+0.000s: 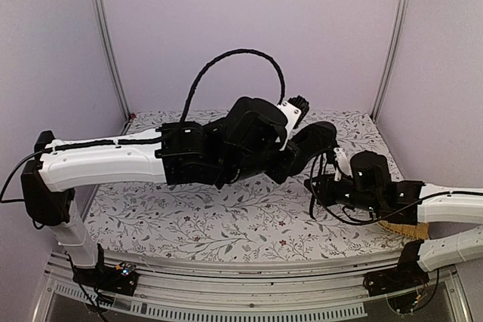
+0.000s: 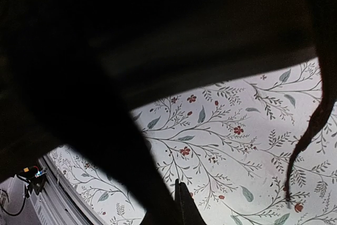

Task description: Tie the shoes

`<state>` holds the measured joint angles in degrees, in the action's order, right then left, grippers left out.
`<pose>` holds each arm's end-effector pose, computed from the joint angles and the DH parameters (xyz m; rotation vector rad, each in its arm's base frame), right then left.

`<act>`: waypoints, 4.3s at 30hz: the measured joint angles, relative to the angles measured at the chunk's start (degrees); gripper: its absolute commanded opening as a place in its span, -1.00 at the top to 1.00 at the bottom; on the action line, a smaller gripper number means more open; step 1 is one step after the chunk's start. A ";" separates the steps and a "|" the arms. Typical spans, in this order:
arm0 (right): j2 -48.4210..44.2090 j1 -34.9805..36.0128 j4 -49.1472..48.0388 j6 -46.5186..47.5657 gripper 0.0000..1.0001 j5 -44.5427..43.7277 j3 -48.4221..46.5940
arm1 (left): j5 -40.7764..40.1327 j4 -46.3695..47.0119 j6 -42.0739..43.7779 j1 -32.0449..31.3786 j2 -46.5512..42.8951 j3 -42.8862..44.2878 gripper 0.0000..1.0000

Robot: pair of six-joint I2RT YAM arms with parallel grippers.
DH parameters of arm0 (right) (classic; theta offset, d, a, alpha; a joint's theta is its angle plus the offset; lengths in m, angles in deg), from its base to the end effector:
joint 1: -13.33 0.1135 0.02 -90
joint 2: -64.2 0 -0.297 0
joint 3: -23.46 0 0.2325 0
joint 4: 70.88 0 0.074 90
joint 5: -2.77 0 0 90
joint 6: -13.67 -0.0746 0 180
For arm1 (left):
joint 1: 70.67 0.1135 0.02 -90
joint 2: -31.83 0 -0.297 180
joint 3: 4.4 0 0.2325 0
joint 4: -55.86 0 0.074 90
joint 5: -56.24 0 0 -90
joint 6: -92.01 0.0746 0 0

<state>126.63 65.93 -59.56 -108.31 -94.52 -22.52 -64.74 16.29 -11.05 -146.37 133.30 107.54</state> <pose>0.1511 0.1821 0.2420 -0.3025 2.1235 0.7695 0.1430 -0.4055 0.3797 0.7614 1.8782 -0.4262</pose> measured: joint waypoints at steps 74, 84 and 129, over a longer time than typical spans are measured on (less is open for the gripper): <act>7.54 5.81 -7.23 -15.41 0.95 13.86 13.05 | 23.50 4.31 13.66 13.33 31.43 3.17 -0.32; 8.92 5.86 -8.35 -15.58 0.95 14.91 13.05 | 29.05 8.57 18.08 15.34 32.61 4.02 -0.23; 13.73 5.22 8.85 -11.65 0.95 5.42 -10.58 | 33.29 31.06 -2.86 25.40 -16.68 -38.05 1.00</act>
<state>140.36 71.15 -50.71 -119.96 -89.10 -33.09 -31.45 47.34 -13.91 -120.97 116.63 69.49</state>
